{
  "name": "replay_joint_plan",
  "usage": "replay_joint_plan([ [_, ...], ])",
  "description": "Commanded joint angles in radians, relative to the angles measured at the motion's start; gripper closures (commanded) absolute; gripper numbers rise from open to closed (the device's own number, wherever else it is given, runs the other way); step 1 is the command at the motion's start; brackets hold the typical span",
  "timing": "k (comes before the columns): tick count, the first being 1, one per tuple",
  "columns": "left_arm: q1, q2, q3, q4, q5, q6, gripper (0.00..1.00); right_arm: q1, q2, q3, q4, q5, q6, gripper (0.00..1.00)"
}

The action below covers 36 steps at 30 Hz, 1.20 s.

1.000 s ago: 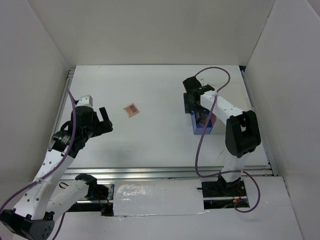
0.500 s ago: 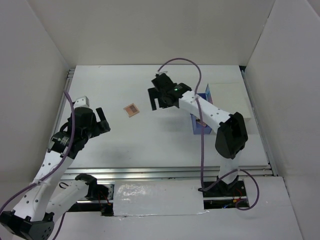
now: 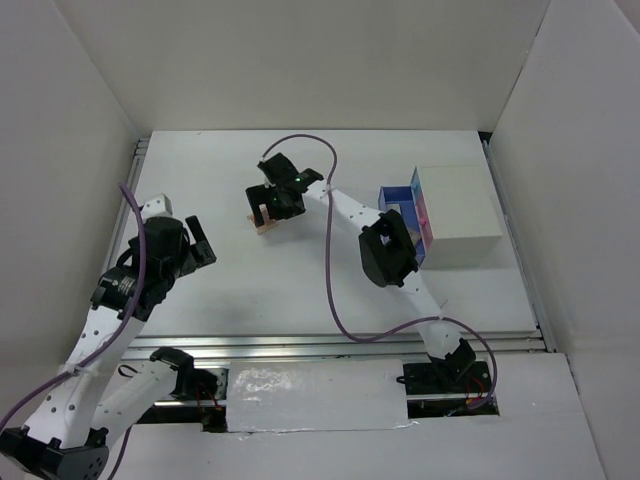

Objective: Organize the makeup

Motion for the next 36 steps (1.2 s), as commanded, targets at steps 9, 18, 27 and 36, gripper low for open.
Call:
replay_joint_plan([
  [9, 0.006, -0.003, 0.007, 0.032, 0.027, 0.007, 0.01, 0.033, 0.092, 0.18, -0.007, 0.006, -0.01, 0.0],
  [18, 0.006, -0.034, -0.002, 0.047, 0.057, 0.015, 0.01, 0.074, 0.131, 0.226, -0.036, 0.125, -0.003, 0.0],
  [27, 0.007, -0.009, 0.002, 0.063, 0.088, -0.008, 0.01, 0.059, 0.065, 0.114, -0.006, 0.112, -0.014, 0.0],
  [36, 0.007, 0.029, -0.144, 0.246, 0.146, -0.218, 0.01, 0.05, -0.398, -0.383, 0.305, 0.091, -0.02, 0.0],
])
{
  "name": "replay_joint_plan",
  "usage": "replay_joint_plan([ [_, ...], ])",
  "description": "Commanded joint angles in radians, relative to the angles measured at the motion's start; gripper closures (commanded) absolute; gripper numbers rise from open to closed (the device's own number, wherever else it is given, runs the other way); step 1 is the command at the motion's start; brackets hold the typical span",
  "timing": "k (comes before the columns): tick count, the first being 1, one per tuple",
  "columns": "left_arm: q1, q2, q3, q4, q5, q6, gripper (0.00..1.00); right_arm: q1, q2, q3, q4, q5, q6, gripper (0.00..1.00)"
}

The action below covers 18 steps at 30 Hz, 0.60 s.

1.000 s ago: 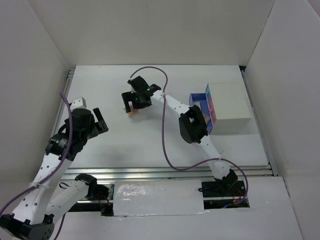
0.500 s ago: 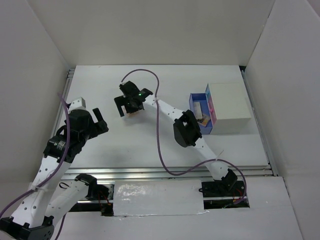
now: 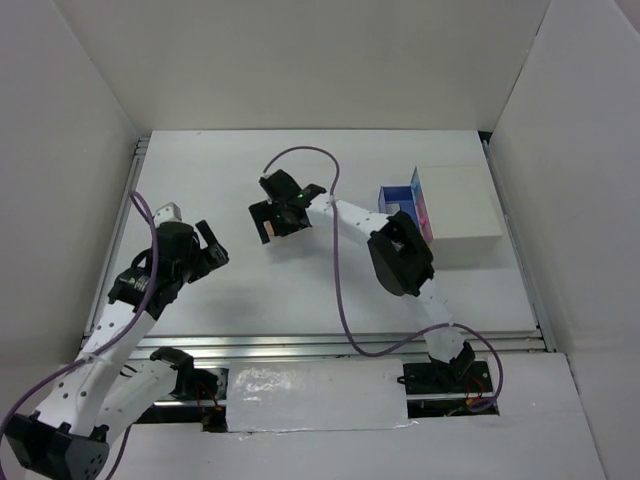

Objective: Organize the makeup

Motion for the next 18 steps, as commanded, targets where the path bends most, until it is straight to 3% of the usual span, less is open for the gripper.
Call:
replay_joint_plan([
  [1, 0.006, 0.047, -0.022, 0.14, 0.027, -0.092, 0.01, -0.009, -0.294, -0.141, 0.154, 0.009, -0.003, 0.0],
  [3, 0.007, 0.1, 0.012, 0.161, 0.012, -0.11, 0.01, -0.014, -0.375, -0.131, 0.066, 0.066, -0.003, 0.0],
  [8, 0.006, 0.324, 0.125, 0.252, 0.024, -0.107, 0.01, -0.011, -0.636, -0.339, 0.11, 0.126, 0.034, 0.0],
  [13, 0.0, 0.627, 0.279, 0.381, 0.188, 0.061, 0.01, -0.011, -0.899, -0.545, 0.099, 0.181, 0.084, 0.0],
  [18, -0.048, 0.935, 0.497, 0.364, 0.276, 0.251, 0.01, -0.018, -1.121, -0.706, 0.088, 0.198, 0.1, 0.0],
])
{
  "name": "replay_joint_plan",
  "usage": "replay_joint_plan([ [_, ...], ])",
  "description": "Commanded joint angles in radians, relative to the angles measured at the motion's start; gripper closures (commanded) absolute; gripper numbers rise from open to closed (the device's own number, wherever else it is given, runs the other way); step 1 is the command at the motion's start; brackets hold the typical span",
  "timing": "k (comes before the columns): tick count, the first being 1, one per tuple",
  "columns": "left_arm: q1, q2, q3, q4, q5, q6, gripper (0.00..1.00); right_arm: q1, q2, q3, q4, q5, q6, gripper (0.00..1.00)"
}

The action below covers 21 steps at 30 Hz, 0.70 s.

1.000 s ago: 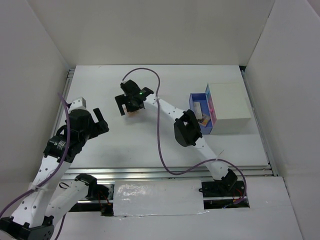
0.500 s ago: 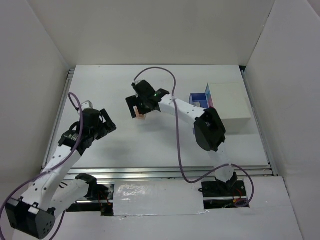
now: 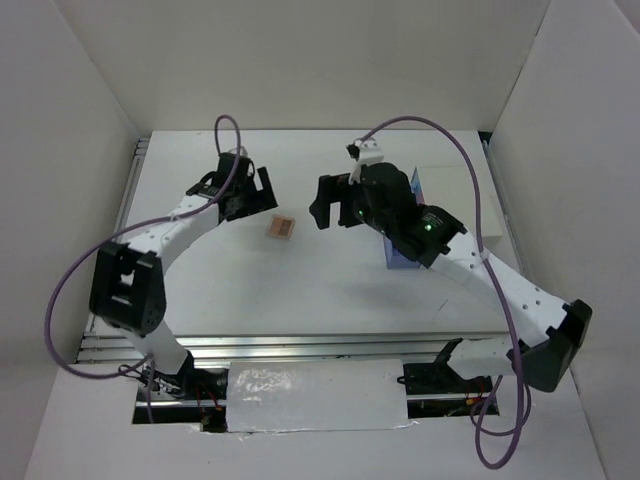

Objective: Organize the makeup

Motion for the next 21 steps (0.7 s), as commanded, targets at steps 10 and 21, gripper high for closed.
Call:
replay_joint_plan([
  [10, -0.079, 0.375, 0.239, -0.016, 0.058, 0.258, 0.01, -0.021, -0.372, -0.199, -0.056, 0.021, 0.037, 0.0],
  [21, -0.148, 0.49, 0.279, -0.108, -0.143, 0.232, 0.03, -0.023, -0.519, -0.239, -0.039, -0.052, 0.016, 0.0],
])
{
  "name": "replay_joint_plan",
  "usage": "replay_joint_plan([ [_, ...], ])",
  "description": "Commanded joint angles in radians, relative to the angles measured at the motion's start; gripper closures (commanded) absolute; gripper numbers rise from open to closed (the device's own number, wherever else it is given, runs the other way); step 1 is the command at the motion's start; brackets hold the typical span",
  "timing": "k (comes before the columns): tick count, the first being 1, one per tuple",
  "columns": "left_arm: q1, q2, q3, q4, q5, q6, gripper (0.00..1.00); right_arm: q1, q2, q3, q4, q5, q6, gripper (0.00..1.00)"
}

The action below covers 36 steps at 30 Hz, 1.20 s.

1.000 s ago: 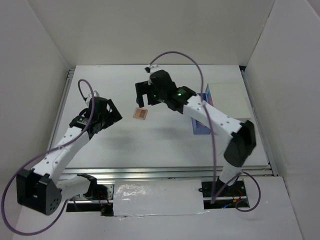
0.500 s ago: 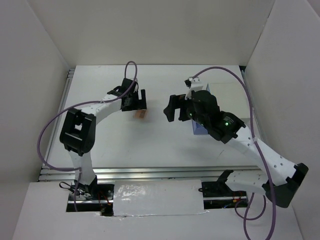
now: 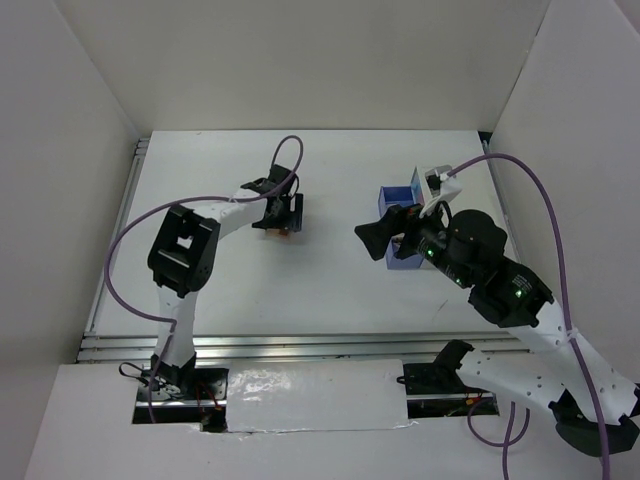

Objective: Organize the makeup

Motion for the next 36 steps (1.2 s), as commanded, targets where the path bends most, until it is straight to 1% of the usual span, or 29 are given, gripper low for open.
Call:
replay_joint_plan([
  [1, -0.021, 0.028, 0.0, -0.049, -0.065, 0.004, 0.04, -0.005, -0.014, -0.008, 0.015, -0.024, -0.011, 0.0],
  [2, -0.025, 0.028, -0.007, -0.04, -0.061, 0.007, 0.07, -0.004, -0.017, -0.005, 0.015, -0.025, -0.014, 0.0],
  [3, -0.027, 0.026, -0.017, -0.038, -0.047, 0.007, 0.2, -0.004, -0.017, -0.005, 0.013, -0.021, -0.014, 0.0],
  [5, -0.04, 0.017, -0.04, -0.028, -0.045, 0.005, 0.39, -0.004, -0.02, -0.001, 0.007, -0.014, -0.015, 0.0],
  [6, -0.051, -0.001, -0.044, -0.023, -0.054, 0.007, 0.7, -0.005, -0.021, -0.001, 0.006, -0.011, -0.015, 0.0],
  [8, -0.085, -0.038, -0.054, -0.025, -0.077, 0.004, 0.83, -0.004, -0.029, 0.003, 0.001, -0.002, -0.017, 0.0],
  [9, -0.097, -0.052, -0.049, -0.026, -0.08, 0.004, 0.85, -0.005, -0.032, 0.006, -0.002, 0.004, -0.017, 0.0],
  [11, -0.126, -0.089, -0.043, -0.023, -0.059, -0.001, 0.87, -0.004, -0.043, 0.014, -0.007, 0.024, -0.015, 0.0],
  [12, -0.135, -0.137, -0.043, 0.001, -0.038, -0.003, 0.87, -0.005, -0.05, 0.017, -0.013, 0.035, -0.012, 0.0],
  [14, -0.165, -0.217, -0.049, 0.044, 0.056, -0.012, 0.86, -0.005, -0.081, 0.012, -0.004, 0.074, 0.001, 0.0],
  [15, -0.174, -0.242, -0.044, 0.087, 0.088, -0.018, 0.85, -0.004, -0.11, 0.006, 0.004, 0.093, 0.008, 0.0],
  [16, -0.191, -0.262, -0.038, 0.107, 0.15, -0.038, 0.85, -0.004, -0.127, -0.006, 0.01, 0.111, 0.02, 0.0],
  [17, -0.198, -0.293, -0.032, 0.13, 0.171, -0.05, 0.83, -0.004, -0.139, -0.011, 0.016, 0.139, 0.024, 0.0],
  [19, -0.221, -0.313, -0.009, 0.207, 0.256, -0.101, 0.82, -0.004, -0.175, -0.017, 0.012, 0.157, 0.032, 0.0],
  [21, -0.232, -0.304, 0.021, 0.292, 0.306, -0.168, 0.8, -0.004, -0.19, -0.011, 0.004, 0.167, 0.034, 0.0],
  [22, -0.237, -0.278, 0.034, 0.325, 0.335, -0.199, 0.8, -0.004, -0.192, -0.006, -0.002, 0.168, 0.035, 0.0],
  [23, -0.235, -0.259, 0.044, 0.362, 0.42, -0.231, 0.79, -0.004, -0.195, -0.005, -0.013, 0.173, 0.035, 0.0],
  [24, -0.237, -0.236, 0.073, 0.392, 0.459, -0.299, 0.78, -0.004, -0.201, -0.003, -0.016, 0.176, 0.035, 0.0],
  [25, -0.238, -0.188, 0.087, 0.491, 0.496, -0.337, 0.78, -0.004, -0.208, -0.001, -0.017, 0.177, 0.035, 0.0],
  [26, -0.24, -0.164, 0.098, 0.541, 0.552, -0.372, 0.78, -0.005, -0.211, -0.001, -0.018, 0.18, 0.035, 0.0],
  [27, -0.244, -0.137, 0.121, 0.584, 0.57, -0.438, 0.77, -0.004, -0.219, 0.002, -0.019, 0.179, 0.035, 0.0],
  [28, -0.251, -0.083, 0.138, 0.65, 0.582, -0.461, 0.77, -0.005, -0.224, 0.005, -0.024, 0.177, 0.035, 0.0],
  [31, -0.269, 0.021, 0.228, 0.678, 0.593, -0.506, 0.73, -0.005, -0.233, 0.022, -0.042, 0.17, 0.035, 0.0],
  [32, -0.274, 0.043, 0.247, 0.686, 0.591, -0.512, 0.69, -0.004, -0.234, 0.026, -0.045, 0.168, 0.032, 0.0],
  [34, -0.287, 0.095, 0.293, 0.701, 0.582, -0.519, 0.65, -0.007, -0.244, 0.04, -0.062, 0.179, 0.031, 0.0],
  [35, -0.29, 0.107, 0.319, 0.699, 0.575, -0.521, 0.57, -0.004, -0.253, 0.045, -0.06, 0.177, 0.029, 0.0],
  [36, -0.297, 0.121, 0.331, 0.696, 0.564, -0.516, 0.54, -0.004, -0.256, 0.048, -0.062, 0.179, 0.026, 0.0],
])
